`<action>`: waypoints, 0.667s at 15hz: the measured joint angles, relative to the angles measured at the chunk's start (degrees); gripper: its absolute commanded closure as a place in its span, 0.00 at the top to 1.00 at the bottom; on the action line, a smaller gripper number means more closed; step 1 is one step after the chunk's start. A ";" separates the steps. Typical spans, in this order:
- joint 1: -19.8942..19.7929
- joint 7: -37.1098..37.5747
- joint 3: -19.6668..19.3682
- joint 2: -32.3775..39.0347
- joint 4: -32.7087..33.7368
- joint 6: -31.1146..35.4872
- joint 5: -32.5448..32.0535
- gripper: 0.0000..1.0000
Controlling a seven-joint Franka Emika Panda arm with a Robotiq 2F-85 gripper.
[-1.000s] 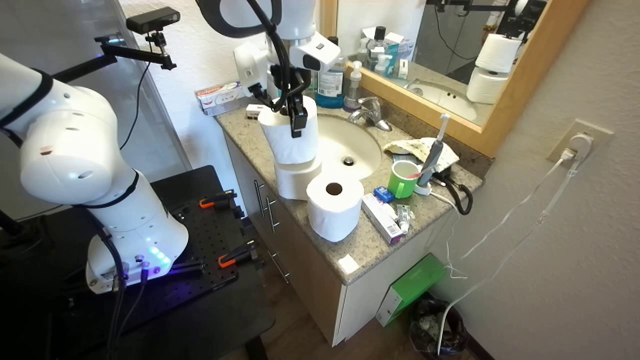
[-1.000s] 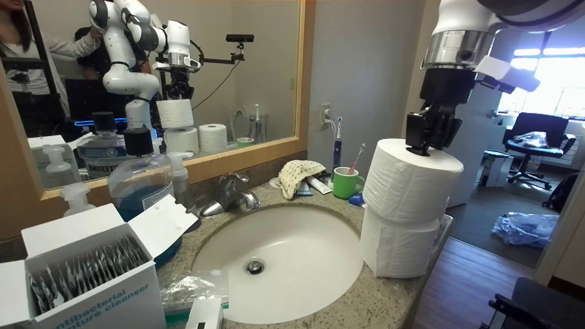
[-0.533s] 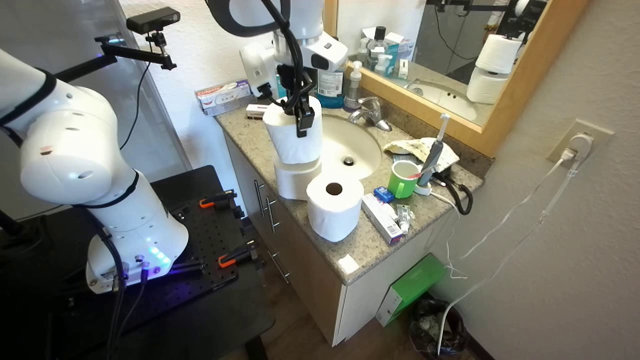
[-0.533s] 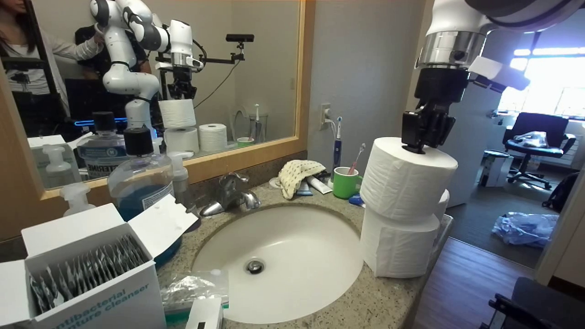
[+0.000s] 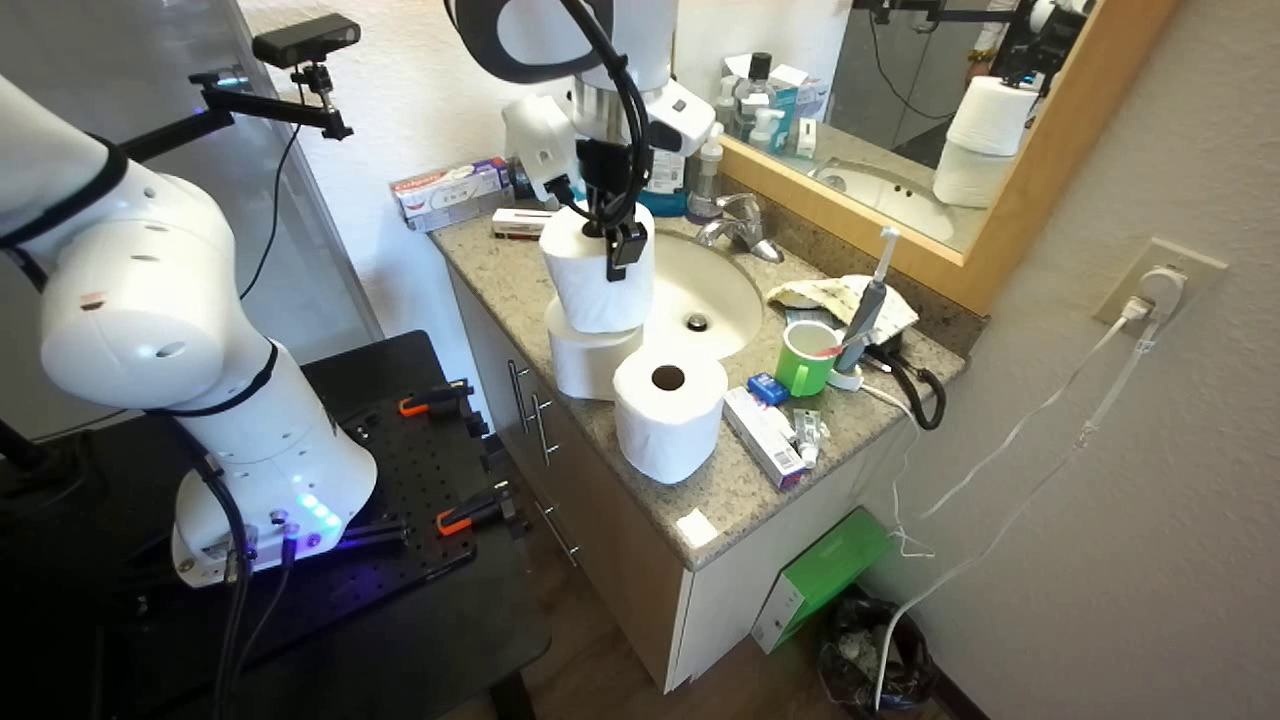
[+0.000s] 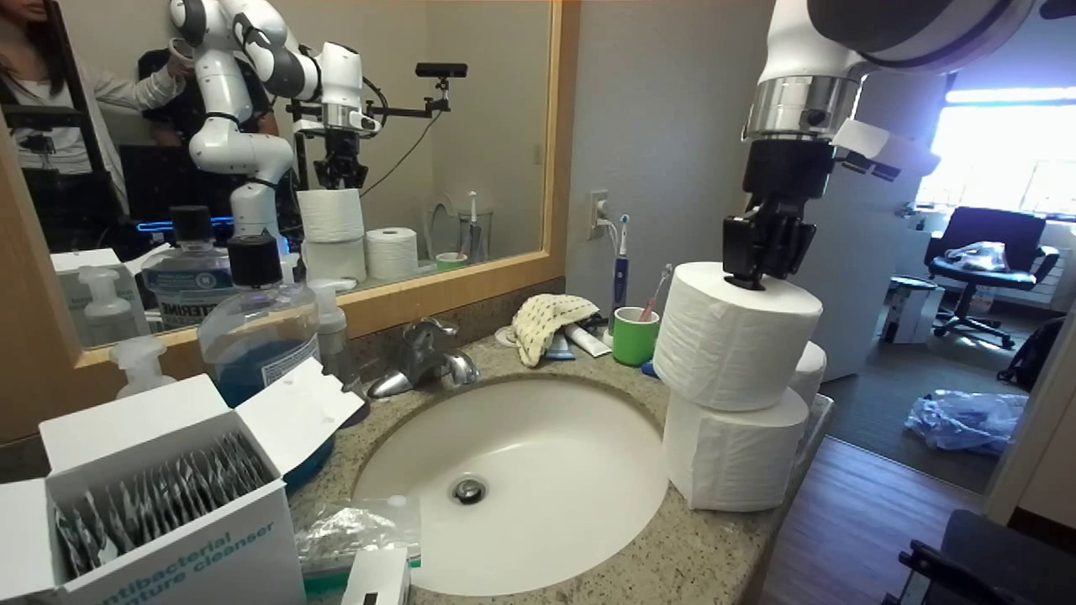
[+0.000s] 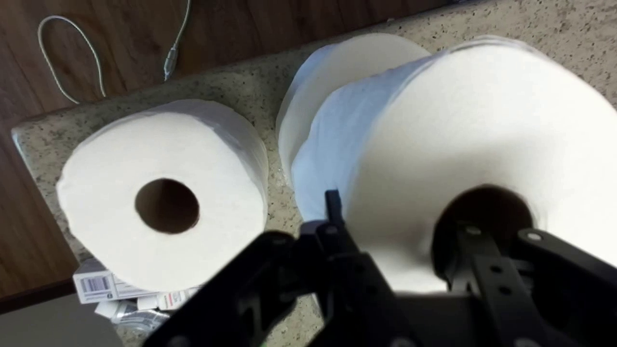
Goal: Stack the tissue rolls together
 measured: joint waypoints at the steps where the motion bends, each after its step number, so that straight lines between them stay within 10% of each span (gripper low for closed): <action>1: -0.04 0.00 0.00 0.14 -0.02 0.00 0.00 0.14; 10: -0.41 0.00 -0.13 0.17 -0.27 0.00 0.21 0.14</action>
